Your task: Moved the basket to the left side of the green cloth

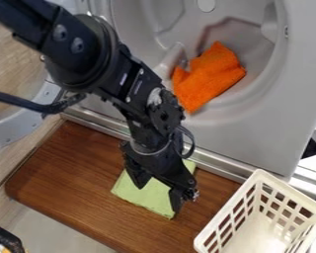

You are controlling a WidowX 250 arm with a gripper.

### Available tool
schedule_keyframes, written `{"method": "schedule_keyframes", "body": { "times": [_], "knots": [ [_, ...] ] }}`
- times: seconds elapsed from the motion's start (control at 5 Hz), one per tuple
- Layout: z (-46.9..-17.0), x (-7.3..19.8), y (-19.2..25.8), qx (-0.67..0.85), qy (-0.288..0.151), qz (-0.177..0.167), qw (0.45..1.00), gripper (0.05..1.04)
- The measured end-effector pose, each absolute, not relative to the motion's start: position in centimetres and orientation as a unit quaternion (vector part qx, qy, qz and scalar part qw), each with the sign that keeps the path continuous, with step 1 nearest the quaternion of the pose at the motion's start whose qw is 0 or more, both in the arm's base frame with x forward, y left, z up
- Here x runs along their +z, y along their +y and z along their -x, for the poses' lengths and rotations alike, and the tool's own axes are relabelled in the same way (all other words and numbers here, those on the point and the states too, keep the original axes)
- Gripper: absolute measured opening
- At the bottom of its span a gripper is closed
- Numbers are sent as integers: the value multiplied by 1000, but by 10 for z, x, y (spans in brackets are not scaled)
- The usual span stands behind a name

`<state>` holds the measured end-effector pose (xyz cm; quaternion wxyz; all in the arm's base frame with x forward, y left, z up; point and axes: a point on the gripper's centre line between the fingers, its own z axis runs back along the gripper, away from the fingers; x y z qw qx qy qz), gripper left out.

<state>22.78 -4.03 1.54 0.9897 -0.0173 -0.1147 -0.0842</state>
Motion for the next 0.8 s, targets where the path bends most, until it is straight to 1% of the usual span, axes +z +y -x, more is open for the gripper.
{"method": "schedule_keyframes", "body": {
  "times": [0.2, 0.6, 0.8],
  "knots": [
    [-225, 11, -41, -82, -104, 17, 991, 999],
    [-244, 1, -101, -131, -104, 43, 985, 999],
    [-254, -6, -118, -128, -97, 47, 986, 999]
  ]
}}
